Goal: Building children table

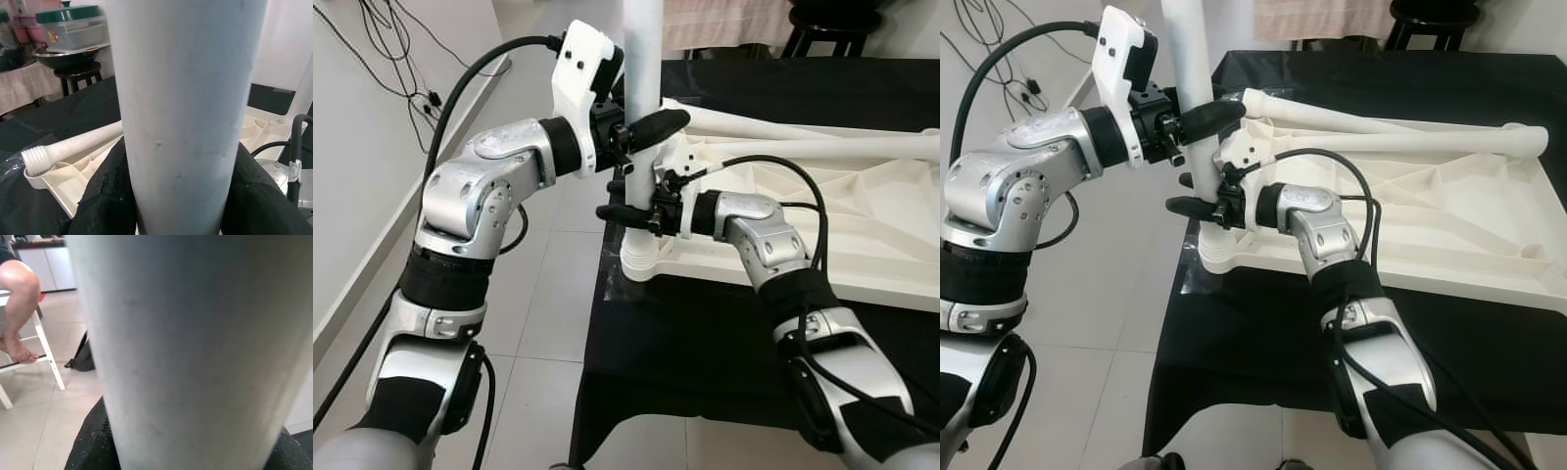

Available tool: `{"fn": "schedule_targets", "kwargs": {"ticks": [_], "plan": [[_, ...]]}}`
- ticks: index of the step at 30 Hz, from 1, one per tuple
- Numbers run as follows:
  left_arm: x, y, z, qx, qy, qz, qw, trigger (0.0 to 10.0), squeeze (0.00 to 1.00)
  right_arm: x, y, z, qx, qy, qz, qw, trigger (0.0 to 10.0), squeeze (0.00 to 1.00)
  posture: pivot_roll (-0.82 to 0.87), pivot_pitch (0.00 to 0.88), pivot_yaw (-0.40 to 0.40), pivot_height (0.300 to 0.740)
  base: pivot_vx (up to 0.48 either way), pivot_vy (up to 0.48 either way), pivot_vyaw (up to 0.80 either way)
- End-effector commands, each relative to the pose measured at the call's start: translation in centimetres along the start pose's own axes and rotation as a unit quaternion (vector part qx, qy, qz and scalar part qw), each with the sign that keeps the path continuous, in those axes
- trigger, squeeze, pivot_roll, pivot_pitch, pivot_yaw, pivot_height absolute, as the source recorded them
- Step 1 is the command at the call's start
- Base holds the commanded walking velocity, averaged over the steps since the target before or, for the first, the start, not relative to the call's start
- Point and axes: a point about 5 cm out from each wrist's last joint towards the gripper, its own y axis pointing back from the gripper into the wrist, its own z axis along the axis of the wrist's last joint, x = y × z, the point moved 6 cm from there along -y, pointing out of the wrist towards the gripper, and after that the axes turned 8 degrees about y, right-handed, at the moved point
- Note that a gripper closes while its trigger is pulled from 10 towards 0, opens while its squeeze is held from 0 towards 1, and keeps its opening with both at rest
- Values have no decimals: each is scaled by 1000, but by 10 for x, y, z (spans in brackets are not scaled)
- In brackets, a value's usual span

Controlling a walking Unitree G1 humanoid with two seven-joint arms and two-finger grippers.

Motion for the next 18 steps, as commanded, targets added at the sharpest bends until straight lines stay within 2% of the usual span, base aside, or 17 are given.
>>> {"fn": "schedule_targets", "kwargs": {"ticks": [1, 5, 7, 8, 9, 13, 14, 16, 18], "plan": [[-7, -3, -12, 24, -1, -16, 1000, 0, 0, 9, -6, 1, -11, -9, 29, 999, 0, 0, 49, 167, 37, 740, 0, 0, 0], [-7, -3, -12, 24, -1, -16, 1000, 0, 0, 9, -5, 0, -13, -12, 28, 999, 0, 0, 47, 166, 38, 740, 0, 0, 0], [-7, -3, -11, 15, 12, -17, 1000, 0, 0, 7, -4, -1, -16, -15, 22, 1000, 0, 0, 42, 166, 37, 740, 0, 0, 0], [-11, -3, -9, 15, 9, -24, 1000, 4824, 1000, 5, -4, -1, -22, -18, 10, 1000, 0, 0, 40, 167, 36, 740, 0, 0, 0], [-10, -4, -7, 9, 12, -16, 1000, 10000, 1000, 4, -4, -1, -29, -23, 1, 999, 0, 0, 35, 168, 34, 740, 0, 0, 0], [-8, -5, -6, 5, 13, -10, 1000, 10000, 1000, 3, -4, -1, -33, -26, -4, 999, 0, 0, 35, 168, 34, 740, 0, 0, 0], [-2, -5, -6, 2, 11, 3, 1000, 10000, 0, 1, -4, -2, -31, -31, -21, 999, 0, 0, 25, 165, 35, 740, 0, 0, 0], [10, -4, -5, -7, 14, 25, 1000, 10000, 0, -5, -6, -10, -11, -41, -73, 996, 0, 0, 19, 168, 24, 740, 0, 0, 0], [16, -4, -4, -10, 13, 39, 999, 10000, 0, -18, -6, -28, 42, -46, -193, 979, 0, 0, 21, 171, 17, 740, 0, 0, 0]]}}
